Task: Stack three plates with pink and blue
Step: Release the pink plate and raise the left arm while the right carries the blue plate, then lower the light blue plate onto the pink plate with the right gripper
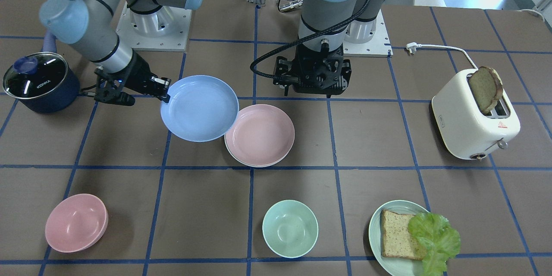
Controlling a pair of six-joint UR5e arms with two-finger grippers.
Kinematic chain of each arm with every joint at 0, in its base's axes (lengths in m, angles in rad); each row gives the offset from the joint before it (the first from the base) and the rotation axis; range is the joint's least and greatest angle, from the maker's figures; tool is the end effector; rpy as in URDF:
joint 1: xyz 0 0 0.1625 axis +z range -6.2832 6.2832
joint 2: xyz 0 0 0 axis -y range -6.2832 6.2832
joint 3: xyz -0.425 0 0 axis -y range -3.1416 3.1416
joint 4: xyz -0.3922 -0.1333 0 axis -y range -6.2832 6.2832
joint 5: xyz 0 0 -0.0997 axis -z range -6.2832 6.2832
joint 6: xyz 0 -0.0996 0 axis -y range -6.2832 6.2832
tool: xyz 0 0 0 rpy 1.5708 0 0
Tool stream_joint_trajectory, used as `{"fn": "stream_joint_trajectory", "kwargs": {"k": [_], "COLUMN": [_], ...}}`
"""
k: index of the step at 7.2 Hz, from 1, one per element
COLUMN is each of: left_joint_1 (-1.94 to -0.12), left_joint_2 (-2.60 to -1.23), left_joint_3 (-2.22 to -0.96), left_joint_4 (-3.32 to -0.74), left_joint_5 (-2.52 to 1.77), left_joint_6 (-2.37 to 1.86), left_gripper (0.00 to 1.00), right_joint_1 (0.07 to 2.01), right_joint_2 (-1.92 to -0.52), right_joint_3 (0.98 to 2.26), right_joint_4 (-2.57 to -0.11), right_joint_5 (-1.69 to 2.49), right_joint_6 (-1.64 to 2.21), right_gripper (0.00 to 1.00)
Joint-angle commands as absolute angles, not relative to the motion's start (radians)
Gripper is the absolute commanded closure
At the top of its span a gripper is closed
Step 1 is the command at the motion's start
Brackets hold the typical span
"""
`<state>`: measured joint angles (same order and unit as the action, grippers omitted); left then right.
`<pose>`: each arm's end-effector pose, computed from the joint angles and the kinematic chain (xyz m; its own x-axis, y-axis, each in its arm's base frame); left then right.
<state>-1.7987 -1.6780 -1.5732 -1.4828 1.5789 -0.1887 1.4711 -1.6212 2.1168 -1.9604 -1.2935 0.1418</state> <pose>-0.2495 -0.4891 0.4404 -0.9992 0.0394 -0.0120 0.0392 0.9990 0.0197 0.1187 -0.4265 0.2946 -0.9306 0.2631 -0.2545 0.2328 0.9619 0.1432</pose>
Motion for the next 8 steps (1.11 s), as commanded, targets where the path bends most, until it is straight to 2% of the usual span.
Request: {"fn": "stream_joint_trajectory", "kwargs": {"k": [1, 3, 8], "left_joint_1": [-1.746, -1.697, -1.675], "left_joint_2": [-1.608, -1.592, -1.614], "left_joint_3": [-1.577, -1.58, -1.58], "left_joint_4": [-1.506, -1.503, -1.482], "left_joint_5": [1.583, 1.591, 1.58], "left_joint_6": [-0.169, -0.169, -0.17], "left_gripper": [0.0, 0.0, 0.0], "right_joint_1": [1.705, 1.74, 1.746], "right_joint_2": [-1.574, -1.462, -1.411], "right_joint_3": [2.125, 2.114, 2.115], "right_joint_4": [-2.132, -2.283, -2.312], "right_joint_5": [-1.279, -1.167, -1.16], "right_joint_6": [0.356, 0.353, 0.241], "right_gripper": [1.0, 1.0, 1.0]}}
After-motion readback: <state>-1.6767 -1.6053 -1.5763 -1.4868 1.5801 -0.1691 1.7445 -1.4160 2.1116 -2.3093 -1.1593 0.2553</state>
